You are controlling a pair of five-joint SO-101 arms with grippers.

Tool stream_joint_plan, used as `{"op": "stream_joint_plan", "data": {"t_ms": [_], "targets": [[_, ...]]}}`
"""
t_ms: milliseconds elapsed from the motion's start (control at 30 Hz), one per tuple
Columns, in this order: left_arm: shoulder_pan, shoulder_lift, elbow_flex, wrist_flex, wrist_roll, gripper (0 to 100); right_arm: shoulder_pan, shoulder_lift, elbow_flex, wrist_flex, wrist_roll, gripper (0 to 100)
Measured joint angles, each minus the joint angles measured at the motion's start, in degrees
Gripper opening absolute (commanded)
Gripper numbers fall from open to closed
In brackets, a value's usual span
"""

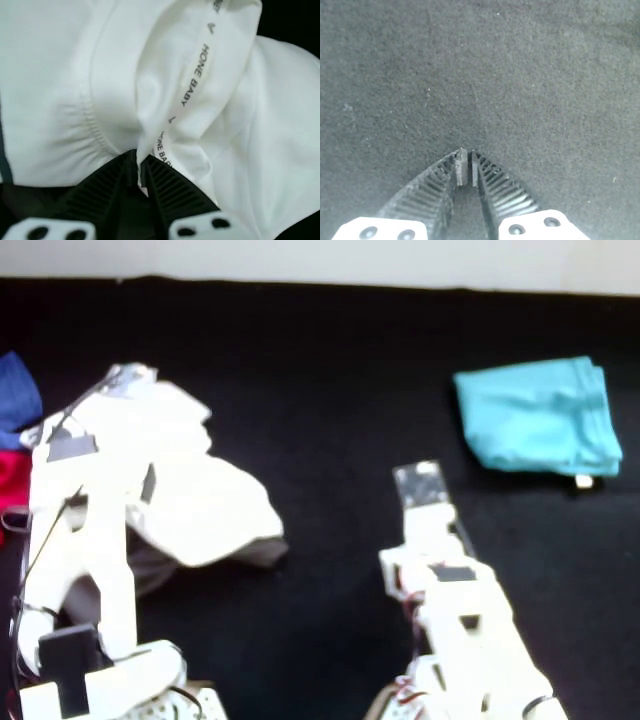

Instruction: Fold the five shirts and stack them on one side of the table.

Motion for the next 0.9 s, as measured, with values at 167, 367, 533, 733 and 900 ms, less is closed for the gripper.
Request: {"op": "stream_joint_plan", "data": {"t_ms": [167, 367, 533, 733, 900], "targets": [[5.98, 0.0, -9.58, 6.95, 0.0, 1, 0.0, 0.0, 0.0, 0.0, 0.0, 3.6], [16.97, 0.09, -28.57, 17.14, 0.0, 1, 0.0, 0.0, 0.0, 0.0, 0.0, 3.6], [26.64, 0.18, -39.91, 17.67, 0.0, 1, 0.0, 0.0, 0.0, 0.0, 0.0, 3.6], [40.26, 0.18, -53.1, 17.67, 0.0, 1, 0.0, 0.0, 0.0, 0.0, 0.0, 3.6], [47.82, 0.53, -56.62, 17.76, 0.0, 1, 0.0, 0.0, 0.0, 0.0, 0.0, 3.6]]}}
